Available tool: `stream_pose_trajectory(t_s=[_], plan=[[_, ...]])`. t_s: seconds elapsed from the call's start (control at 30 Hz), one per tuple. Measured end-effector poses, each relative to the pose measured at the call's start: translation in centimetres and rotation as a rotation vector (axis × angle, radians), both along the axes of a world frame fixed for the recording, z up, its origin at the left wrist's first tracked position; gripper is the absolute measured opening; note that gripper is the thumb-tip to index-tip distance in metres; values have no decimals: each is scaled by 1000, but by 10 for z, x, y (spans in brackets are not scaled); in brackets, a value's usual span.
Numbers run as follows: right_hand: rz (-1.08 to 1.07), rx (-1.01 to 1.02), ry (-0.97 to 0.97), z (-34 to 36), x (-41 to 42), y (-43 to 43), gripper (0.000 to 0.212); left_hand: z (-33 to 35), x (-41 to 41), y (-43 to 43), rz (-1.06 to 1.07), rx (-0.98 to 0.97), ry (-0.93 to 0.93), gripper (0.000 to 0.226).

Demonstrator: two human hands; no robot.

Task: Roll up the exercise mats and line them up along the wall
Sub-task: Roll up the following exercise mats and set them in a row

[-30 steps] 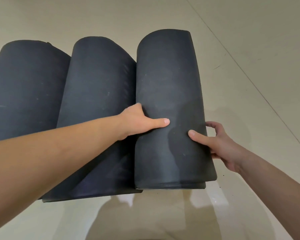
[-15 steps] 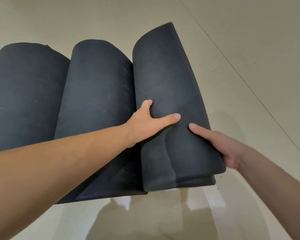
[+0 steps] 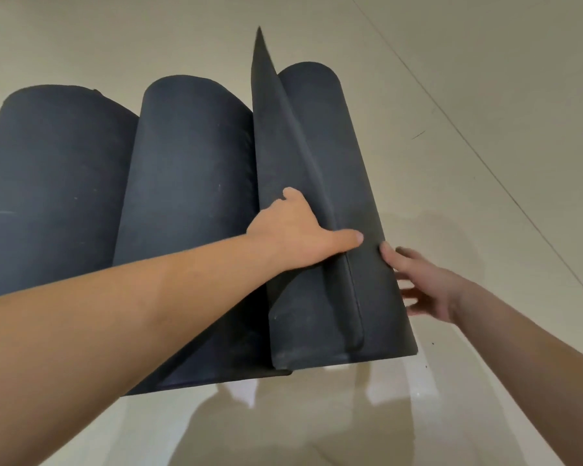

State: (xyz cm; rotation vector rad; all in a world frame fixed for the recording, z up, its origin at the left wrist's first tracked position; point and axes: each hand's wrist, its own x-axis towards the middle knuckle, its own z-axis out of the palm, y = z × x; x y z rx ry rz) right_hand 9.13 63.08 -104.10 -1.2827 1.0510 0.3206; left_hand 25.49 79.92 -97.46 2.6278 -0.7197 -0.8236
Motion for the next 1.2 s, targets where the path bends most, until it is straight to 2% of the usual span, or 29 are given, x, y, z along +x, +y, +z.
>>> stream_pose_trajectory(t_s=[0.03, 0.1, 0.23, 0.27, 0.33, 0.37, 0.43, 0.47, 0.5, 0.57, 0.6, 0.67, 0.73, 0.77, 0.8, 0.87, 0.9, 0.93, 0.97, 1.07, 1.13, 1.2], plan=[[-29, 102, 16, -8, 0, 5, 126, -4, -4, -2, -21, 30, -19, 117], [-55, 238, -15, -16, -1, 13, 110, -8, -8, -5, -15, 5, 9, 104], [-56, 182, -80, 0, 2, 14, 92, -18, -1, 14, 154, -333, 282, 65], [-7, 110, -79, 11, 3, 12, 86, -22, 2, 22, 211, -409, 391, 72], [138, -121, -44, 38, 4, 6, 84, -37, 6, 38, 282, -456, 589, 104], [201, -223, -22, 51, 3, 3, 86, -42, 8, 44, 249, -397, 622, 102], [253, -339, 15, 69, -2, -1, 88, -47, 14, 46, 113, -194, 511, 72], [286, -370, 18, 72, -4, -1, 82, -47, 17, 45, 85, -96, 412, 58], [298, -384, 0, 74, -5, 2, 69, -44, 20, 43, 98, -21, 328, 44], [273, -357, -81, 67, -3, 7, 46, -36, 21, 40, 154, -30, 274, 22], [217, -351, -91, 56, -2, 6, 45, -35, 21, 39, 171, -50, 271, 18], [129, -336, -37, 34, -3, -2, 72, -28, 18, 40, 160, -51, 210, 7], [108, -220, 48, 16, -5, -10, 105, -21, 12, 39, 118, -47, 176, 39], [107, -141, 91, 5, -6, -12, 113, -18, 8, 35, 128, -40, 201, 58], [103, -42, 95, -4, -6, -8, 109, -17, 3, 31, 145, -15, 232, 75], [86, 133, 34, -11, -2, 10, 87, -22, -5, 22, 159, 26, 295, 115], [86, 156, 10, -11, 2, 18, 79, -24, -8, 18, 189, 10, 313, 134], [87, 143, -4, -10, 6, 21, 76, -29, -8, 16, 236, -23, 329, 142], [90, 115, -19, -8, 8, 22, 74, -36, -6, 15, 275, -90, 365, 137], [157, -24, -53, 9, 6, 10, 77, -46, -1, 22, 350, -262, 573, 84], [191, -153, -20, 20, 3, 3, 83, -52, 4, 29, 332, -263, 635, 69], [186, -218, 0, 24, 0, 2, 85, -48, 8, 31, 273, -259, 592, 71]])
